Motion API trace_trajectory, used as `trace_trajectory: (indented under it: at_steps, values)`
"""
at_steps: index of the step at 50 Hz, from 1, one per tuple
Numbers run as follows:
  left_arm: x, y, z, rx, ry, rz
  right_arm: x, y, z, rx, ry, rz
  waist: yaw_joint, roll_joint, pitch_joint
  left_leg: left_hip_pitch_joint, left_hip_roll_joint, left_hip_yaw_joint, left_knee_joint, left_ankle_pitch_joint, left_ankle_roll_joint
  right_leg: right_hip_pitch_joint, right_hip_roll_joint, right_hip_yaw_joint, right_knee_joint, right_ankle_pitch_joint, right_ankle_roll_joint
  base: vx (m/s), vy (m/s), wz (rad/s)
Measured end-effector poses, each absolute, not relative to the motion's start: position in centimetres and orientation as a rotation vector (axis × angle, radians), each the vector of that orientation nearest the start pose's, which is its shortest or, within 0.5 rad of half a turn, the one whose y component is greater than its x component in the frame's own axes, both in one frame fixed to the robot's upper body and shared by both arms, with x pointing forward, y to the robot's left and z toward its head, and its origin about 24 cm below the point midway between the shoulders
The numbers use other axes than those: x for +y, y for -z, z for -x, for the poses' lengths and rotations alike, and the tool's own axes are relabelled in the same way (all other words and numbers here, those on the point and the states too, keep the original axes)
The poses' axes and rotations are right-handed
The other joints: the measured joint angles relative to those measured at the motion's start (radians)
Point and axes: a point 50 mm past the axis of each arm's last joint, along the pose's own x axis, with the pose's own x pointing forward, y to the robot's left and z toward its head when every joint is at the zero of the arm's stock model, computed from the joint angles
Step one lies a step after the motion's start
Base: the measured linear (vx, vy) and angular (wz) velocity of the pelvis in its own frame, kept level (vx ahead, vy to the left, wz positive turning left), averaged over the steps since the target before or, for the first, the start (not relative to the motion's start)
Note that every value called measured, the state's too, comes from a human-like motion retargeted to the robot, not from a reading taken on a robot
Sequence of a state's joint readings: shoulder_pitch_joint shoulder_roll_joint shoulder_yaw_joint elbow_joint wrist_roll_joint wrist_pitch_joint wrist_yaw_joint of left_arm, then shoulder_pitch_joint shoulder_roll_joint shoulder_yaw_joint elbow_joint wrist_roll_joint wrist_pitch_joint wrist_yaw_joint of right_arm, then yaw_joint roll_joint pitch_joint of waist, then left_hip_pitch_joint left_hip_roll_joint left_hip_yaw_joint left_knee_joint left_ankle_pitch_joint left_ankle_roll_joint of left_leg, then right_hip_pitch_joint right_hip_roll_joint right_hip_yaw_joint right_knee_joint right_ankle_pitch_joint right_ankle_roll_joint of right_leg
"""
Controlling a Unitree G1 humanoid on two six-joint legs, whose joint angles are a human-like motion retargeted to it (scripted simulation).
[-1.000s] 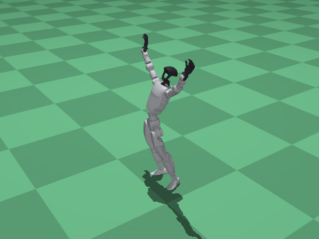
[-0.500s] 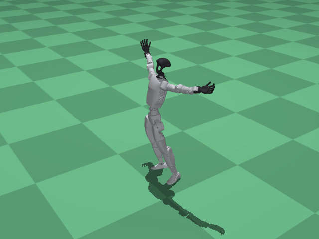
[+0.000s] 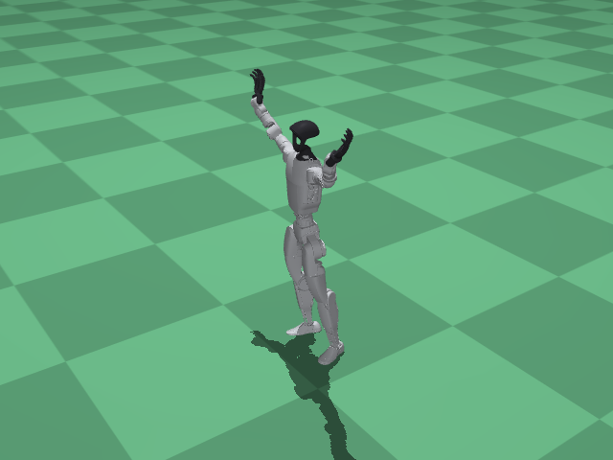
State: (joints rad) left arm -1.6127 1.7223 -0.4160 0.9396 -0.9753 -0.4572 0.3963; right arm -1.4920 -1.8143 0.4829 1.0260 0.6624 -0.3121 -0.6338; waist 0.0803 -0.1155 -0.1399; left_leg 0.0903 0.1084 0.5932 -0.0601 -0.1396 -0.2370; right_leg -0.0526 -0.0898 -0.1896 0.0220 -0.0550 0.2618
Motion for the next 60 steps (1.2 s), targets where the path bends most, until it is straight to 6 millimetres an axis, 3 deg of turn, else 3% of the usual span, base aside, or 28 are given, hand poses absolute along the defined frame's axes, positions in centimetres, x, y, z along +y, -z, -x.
trace_trajectory:
  at_steps: [3, 5, 8, 13, 17, 22, 25, 29, 33, 37, 41, 45, 48, 52, 55, 60]
  values:
    - [40.8, -50.3, -10.7, -1.507, -0.925, -0.04, -43.7, -47.2, -11.9, -1.067, 1.433, 0.591, -0.018, 0.013, 0.042, -0.007, -0.007, -0.012, -0.007, 0.008, 0.009, -0.004, -0.008, -0.009, 0.001, 0.008, 0.0, -0.14, 0.04, 0.19]
    - [38.8, -49.1, -13.8, -1.505, -0.759, -0.047, -42.3, -45.5, -16.3, -1.009, 1.271, 0.651, -0.031, 0.024, 0.06, -0.009, -0.013, -0.023, -0.009, 0.009, 0.018, -0.003, -0.017, -0.015, 0.006, 0.01, 0.0, -0.12, 0.06, 0.23]
    - [35.3, -46.0, -16.9, -1.515, -0.524, -0.02, -40.6, -38.4, -22.1, -0.835, 1.014, 0.758, -0.054, 0.024, 0.073, -0.015, -0.021, -0.035, -0.011, 0.011, 0.032, -0.008, -0.026, -0.021, 0.012, 0.012, 0.0, -0.09, 0.05, 0.19]
    - [28.6, -43.2, -20.6, -1.494, -0.157, 0.1, -38.5, -25.2, -25.9, -0.502, 0.75, 0.738, -0.043, 0.002, 0.106, -0.027, -0.033, -0.054, -0.008, 0.009, 0.056, -0.015, -0.044, -0.028, 0.022, 0.011, 0.0, -0.07, 0.04, 0.16]
    - [23.1, -41.2, -23.0, -1.426, 0.067, 0.163, -35.8, -13.4, -26.6, -0.145, 0.574, 0.639, -0.022, -0.013, 0.129, -0.033, -0.045, -0.069, -0.004, 0.004, 0.074, -0.015, -0.061, -0.035, 0.028, 0.007, 0.0, -0.04, 0.03, 0.13]
    - [18.2, -37.7, -25.0, -1.319, 0.227, 0.16, -30.8, -0.2, -24.8, 0.324, 0.309, 0.562, -0.011, -0.02, 0.158, -0.034, -0.063, -0.088, -0.002, -0.001, 0.09, -0.008, -0.085, -0.044, 0.036, -0.001, 0.0, -0.04, 0.05, 0.18]
    - [17.0, -34.4, -26.3, -1.217, 0.252, 0.164, -28.0, 5.6, -22.5, 0.558, 0.193, 0.557, -0.013, -0.016, 0.177, -0.031, -0.077, -0.097, -0.001, -0.003, 0.099, -0.003, -0.101, -0.048, 0.041, -0.007, 0.0, -0.02, 0.04, 0.09]
    - [17.3, -27.8, -28.4, -0.973, 0.202, 0.152, -25.3, 10.9, -18.8, 0.825, 0.138, 0.527, -0.016, -0.004, 0.203, -0.03, -0.081, -0.097, 0.002, -0.004, 0.108, -0.002, -0.107, -0.044, 0.044, -0.009, -0.011, 0.0, 0.0, 0.0]
    - [19.0, -18.7, -30.0, -0.62, 0.089, 0.089, -23.7, 13.8, -15.2, 1.025, 0.133, 0.445, -0.022, 0.006, 0.227, -0.032, -0.081, -0.09, 0.009, -0.007, 0.118, -0.005, -0.107, -0.036, 0.043, -0.006, -0.017, 0.0, 0.0, 0.0]
    - [21.4, -8.1, -29.3, -0.205, -0.073, 0.002, -23.0, 15.0, -13.0, 1.107, 0.134, 0.384, -0.031, 0.011, 0.247, -0.036, -0.081, -0.082, 0.015, -0.009, 0.126, -0.01, -0.107, -0.027, 0.04, -0.003, -0.015, 0.0, 0.0, 0.0]
    - [23.7, 2.7, -25.0, 0.257, -0.262, -0.066, -22.9, 15.3, -11.8, 1.109, 0.16, 0.348, -0.042, 0.013, 0.258, -0.038, -0.081, -0.075, 0.013, -0.009, 0.129, -0.016, -0.106, -0.02, 0.037, -0.002, -0.013, 0.0, 0.0, 0.0]
    - [24.8, 11.0, -17.7, 0.705, -0.447, -0.075, -23.3, 15.3, -10.8, 1.102, 0.213, 0.315, -0.049, 0.014, 0.26, -0.04, -0.082, -0.07, 0.007, -0.007, 0.127, -0.023, -0.105, -0.017, 0.037, -0.005, -0.013, 0.0, 0.0, 0.0]
    - [25.0, 14.2, -12.1, 0.945, -0.596, -0.052, -23.7, 15.4, -10.1, 1.11, 0.249, 0.305, -0.048, 0.014, 0.258, -0.041, -0.082, -0.069, 0.004, -0.007, 0.124, -0.026, -0.104, -0.016, 0.037, -0.007, -0.013, 0.0, 0.0, 0.0]
    - [25.1, 15.6, -6.8, 1.088, -0.795, 0.008, -24.0, 15.4, -9.5, 1.123, 0.265, 0.315, -0.038, 0.013, 0.256, -0.044, -0.081, -0.07, 0.003, -0.007, 0.123, -0.028, -0.103, -0.017, 0.036, -0.007, -0.009, 0.0, 0.0, 0.0]
    - [25.1, 15.7, -5.0, 1.086, -0.88, 0.076, -23.9, 15.3, -9.6, 1.118, 0.245, 0.332, -0.026, 0.01, 0.255, -0.045, -0.081, -0.074, 0.002, -0.008, 0.123, -0.028, -0.103, -0.021, 0.037, -0.007, -0.005, 0.0, 0.0, 0.0]
    - [25.3, 15.3, -5.1, 1.023, -0.844, 0.163, -23.6, 15.0, -10.6, 1.084, 0.164, 0.378, -0.004, 0.005, 0.251, -0.044, -0.081, -0.084, 0.002, -0.01, 0.119, -0.023, -0.104, -0.03, 0.042, -0.011, -0.005, 0.0, 0.0, 0.0]
